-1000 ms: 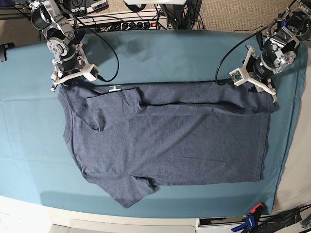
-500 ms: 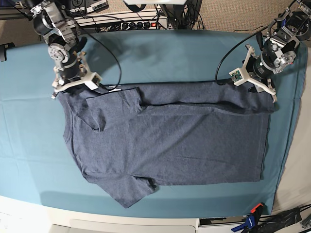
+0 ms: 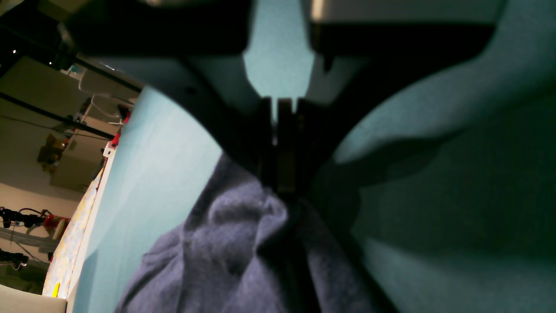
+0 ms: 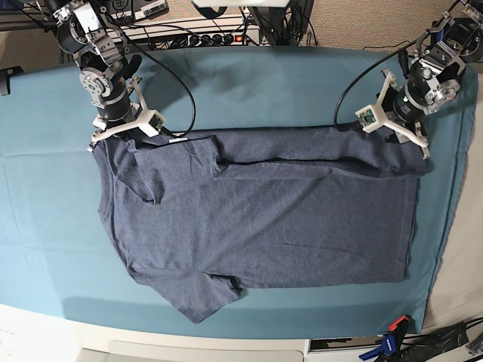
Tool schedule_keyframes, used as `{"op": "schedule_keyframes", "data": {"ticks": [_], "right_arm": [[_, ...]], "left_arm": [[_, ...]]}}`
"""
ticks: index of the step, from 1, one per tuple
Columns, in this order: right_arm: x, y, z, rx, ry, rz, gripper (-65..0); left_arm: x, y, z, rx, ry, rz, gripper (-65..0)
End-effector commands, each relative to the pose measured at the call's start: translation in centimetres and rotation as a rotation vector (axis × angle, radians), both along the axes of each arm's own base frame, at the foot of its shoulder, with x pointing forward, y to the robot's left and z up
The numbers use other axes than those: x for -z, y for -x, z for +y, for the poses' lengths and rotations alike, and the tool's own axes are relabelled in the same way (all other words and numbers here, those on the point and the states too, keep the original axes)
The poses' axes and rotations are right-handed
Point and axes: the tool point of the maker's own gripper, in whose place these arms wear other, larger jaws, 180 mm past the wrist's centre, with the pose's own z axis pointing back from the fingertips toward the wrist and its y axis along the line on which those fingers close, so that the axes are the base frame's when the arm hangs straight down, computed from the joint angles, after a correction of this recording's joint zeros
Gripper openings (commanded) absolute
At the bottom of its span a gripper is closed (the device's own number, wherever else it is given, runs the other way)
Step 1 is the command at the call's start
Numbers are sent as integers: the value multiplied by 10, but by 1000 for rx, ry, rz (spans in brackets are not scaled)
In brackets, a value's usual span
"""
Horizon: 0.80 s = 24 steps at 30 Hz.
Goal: Fold the T-shirt properly
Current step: 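Lift the folded edge slightly with both grippers, pulling it toward the robot, then drag the gripped shirt edge further toward the robot with both grippers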
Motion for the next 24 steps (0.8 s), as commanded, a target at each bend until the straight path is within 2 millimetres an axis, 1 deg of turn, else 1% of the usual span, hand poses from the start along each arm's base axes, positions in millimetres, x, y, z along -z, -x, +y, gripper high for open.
{"op": "schedule_keyframes", "data": {"ticks": [1,4,7,11,18,21,24], "right_arm": [[-11,-8,-2,-12,9,-42,-650],[-11,-9,0,-20,2,-45,-650],[-11,-9,1,-25,-2,-47,-650],[-11,-9,1,-25,-2,-47,-650],[-11,-9,1,-25,-1,-47,-650],[-11,-9,1,-25,-2,-47,-650],[-11,-9,0,-24,-1,-46,-650]], "left_arm": [[-7,-4,1,25,-10,-14,-420],[-1,2,-1,64,-12,22,-420],[1,1,0,75,-13,17,-420],[7,0,13,68,-65,18,-413],[26,1,46,4,-146,43,-408],[30,3,53,-8,-158,58,-407],[31,4,54,-11,-160,60,-407]]}}
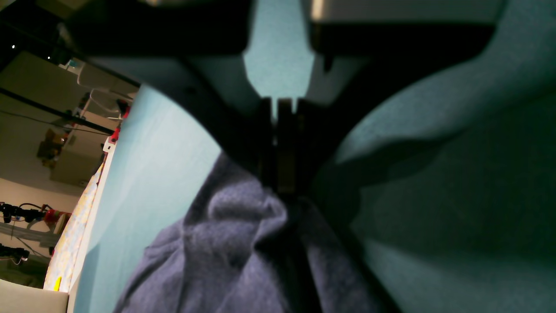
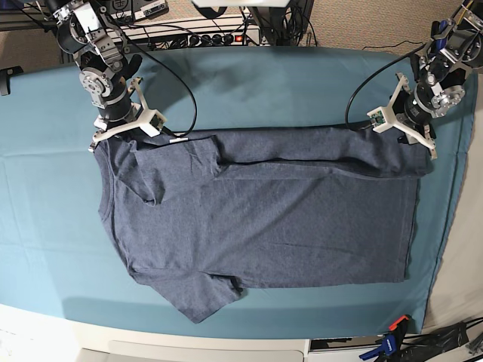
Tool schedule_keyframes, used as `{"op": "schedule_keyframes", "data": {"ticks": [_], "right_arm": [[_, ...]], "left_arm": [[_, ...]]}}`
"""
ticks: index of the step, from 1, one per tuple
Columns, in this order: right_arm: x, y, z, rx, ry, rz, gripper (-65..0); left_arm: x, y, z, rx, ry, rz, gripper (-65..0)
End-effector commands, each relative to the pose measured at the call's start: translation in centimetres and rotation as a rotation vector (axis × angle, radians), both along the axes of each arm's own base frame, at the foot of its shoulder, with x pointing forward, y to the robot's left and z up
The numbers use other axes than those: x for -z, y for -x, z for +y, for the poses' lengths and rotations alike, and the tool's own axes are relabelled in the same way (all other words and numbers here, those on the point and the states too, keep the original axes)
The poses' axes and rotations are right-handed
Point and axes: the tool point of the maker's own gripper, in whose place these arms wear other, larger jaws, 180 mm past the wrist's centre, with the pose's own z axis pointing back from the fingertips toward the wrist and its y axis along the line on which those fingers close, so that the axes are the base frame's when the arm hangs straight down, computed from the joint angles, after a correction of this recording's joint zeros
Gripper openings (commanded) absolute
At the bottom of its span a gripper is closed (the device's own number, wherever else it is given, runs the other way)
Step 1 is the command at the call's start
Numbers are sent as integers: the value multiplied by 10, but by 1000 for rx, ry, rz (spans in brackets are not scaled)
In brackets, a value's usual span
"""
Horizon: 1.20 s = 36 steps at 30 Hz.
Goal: Fold the T-shirt properly
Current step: 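Drag the gripped shirt edge further toward the robot with both grippers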
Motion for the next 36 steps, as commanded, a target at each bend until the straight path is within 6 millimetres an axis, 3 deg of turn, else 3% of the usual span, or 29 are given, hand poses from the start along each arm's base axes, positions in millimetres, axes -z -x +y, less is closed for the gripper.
{"op": "schedule_keyframes", "data": {"ticks": [1,3,4,7,14,18,30,36], "right_arm": [[-11,-8,-3,-8,12,-41,-650],[-11,-8,-3,-7,13,-41,-650],[-11,-8,-3,-6,13,-40,-650],[-12,-9,-4,-6,21,-46,-650],[-27,-18,-13,21,64,-142,-650],[-26,-14,-18,20,87,-131,-650],[-9,34,-44,14,236,-57,-650],[-1,66,-51,16,299,-26,-650]], "left_arm": [[3,5,15,-9,-58,29,-407],[3,5,15,-9,-59,29,-414],[3,5,15,-9,-59,30,-448],[3,5,15,-6,-59,33,-650],[-1,-1,17,-37,-52,-10,-650],[-2,-1,17,-34,-54,-12,-650],[-33,-3,6,-12,-31,-18,-650],[-30,18,1,3,-30,30,-650]]}}
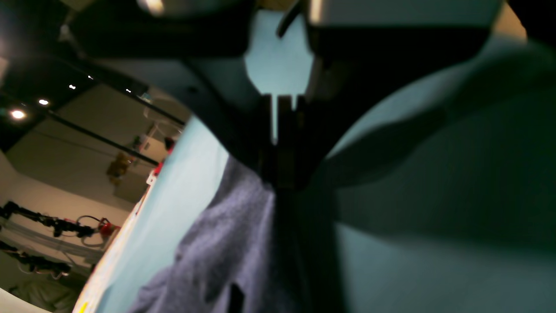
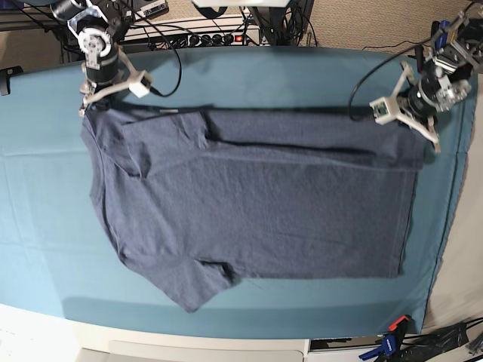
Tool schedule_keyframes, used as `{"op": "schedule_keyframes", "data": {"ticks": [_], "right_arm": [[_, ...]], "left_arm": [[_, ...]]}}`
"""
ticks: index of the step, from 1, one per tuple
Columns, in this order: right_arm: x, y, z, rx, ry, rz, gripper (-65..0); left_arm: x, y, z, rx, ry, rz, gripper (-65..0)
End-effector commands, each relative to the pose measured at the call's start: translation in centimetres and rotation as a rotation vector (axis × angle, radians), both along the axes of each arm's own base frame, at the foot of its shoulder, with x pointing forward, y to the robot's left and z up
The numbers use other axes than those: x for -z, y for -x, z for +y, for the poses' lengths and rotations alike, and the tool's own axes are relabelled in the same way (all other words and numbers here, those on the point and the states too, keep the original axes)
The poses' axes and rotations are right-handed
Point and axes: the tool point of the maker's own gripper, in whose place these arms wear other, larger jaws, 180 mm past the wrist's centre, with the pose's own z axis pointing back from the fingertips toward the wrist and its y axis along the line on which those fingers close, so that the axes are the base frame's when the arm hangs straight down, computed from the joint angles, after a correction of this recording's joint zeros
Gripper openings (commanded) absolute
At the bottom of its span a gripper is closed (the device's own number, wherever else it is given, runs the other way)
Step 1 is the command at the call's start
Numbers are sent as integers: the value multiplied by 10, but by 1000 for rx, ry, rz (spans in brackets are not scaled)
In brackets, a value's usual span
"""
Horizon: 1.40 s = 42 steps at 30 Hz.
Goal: Fold the T-shirt properly
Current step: 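Drag the gripped shirt edge further toward the robot with both grippers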
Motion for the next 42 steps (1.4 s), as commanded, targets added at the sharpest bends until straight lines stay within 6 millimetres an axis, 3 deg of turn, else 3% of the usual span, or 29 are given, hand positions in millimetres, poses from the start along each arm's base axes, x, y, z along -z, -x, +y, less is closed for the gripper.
{"op": "schedule_keyframes", "data": {"ticks": [1,8,15,22,29,42], "right_arm": [[-8,2,-8,2,43,-17,-650],[-8,31,-6,-10,79,2,-650],[-12,52,1,-22,83,30,-650],[-19,67,-22,19,139,41,-650],[-33,65,-51,81,176,15,-650],[-32,63,-48,62,158,13,-650]], "left_arm": [[-6,0,5,8,-24,-10,-650],[7,38,1,39,-50,58,-650],[8,53,0,23,-65,60,-650],[10,77,-6,33,-61,103,-650],[9,76,-6,37,-66,84,-650],[9,76,-4,30,-77,88,-650]]}}
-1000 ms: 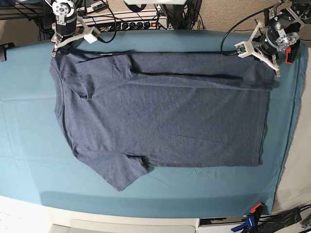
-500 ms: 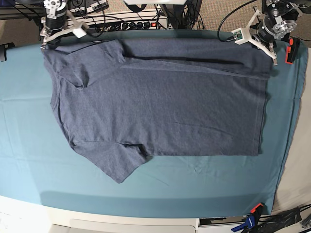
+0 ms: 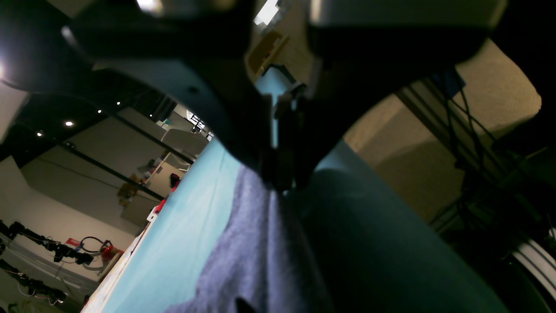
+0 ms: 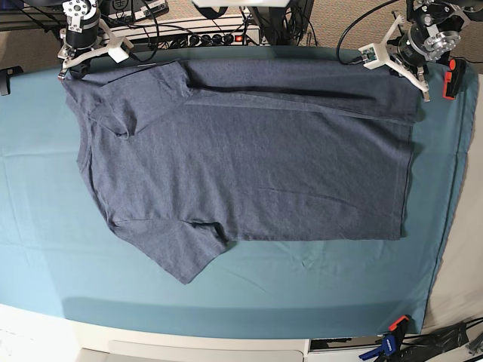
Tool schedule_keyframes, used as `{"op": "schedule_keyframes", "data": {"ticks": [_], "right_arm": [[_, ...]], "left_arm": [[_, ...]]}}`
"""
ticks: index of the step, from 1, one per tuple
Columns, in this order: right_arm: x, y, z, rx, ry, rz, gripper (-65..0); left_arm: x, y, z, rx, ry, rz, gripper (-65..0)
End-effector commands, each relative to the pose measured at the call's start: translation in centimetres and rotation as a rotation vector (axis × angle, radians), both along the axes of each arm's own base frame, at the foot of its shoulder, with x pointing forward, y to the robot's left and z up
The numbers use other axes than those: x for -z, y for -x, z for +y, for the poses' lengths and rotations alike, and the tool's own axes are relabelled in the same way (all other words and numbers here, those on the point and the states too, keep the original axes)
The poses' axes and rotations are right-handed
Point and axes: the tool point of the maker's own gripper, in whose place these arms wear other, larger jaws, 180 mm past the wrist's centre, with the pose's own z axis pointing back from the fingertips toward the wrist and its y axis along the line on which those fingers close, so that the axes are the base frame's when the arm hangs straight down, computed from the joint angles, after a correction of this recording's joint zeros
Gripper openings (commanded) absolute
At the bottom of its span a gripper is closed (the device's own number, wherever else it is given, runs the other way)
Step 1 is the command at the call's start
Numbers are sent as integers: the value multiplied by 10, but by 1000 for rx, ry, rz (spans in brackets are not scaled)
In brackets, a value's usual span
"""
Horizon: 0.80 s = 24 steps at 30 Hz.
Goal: Fold the T-shirt properly
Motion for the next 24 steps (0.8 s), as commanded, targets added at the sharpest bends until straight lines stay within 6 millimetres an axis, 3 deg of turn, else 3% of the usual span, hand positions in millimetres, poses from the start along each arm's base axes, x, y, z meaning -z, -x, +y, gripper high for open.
{"op": "schedule_keyframes", "data": {"ticks": [1,14,19,24], "right_arm": [[-10,-4,-6,3,33,-28,-650],[-6,-3,-4,-14,30,2,-650],[2,3,-2,-9,0,45,-650],[6,6,0,-11,-12,73,-650]], "left_arm": [[-6,-6,9,-2,-44,-23,-650],[-5,-5,8,-5,-38,-22,-650],[-5,-5,8,-5,-37,-22,-590],[-5,-5,7,-2,-37,-19,-589]]}}
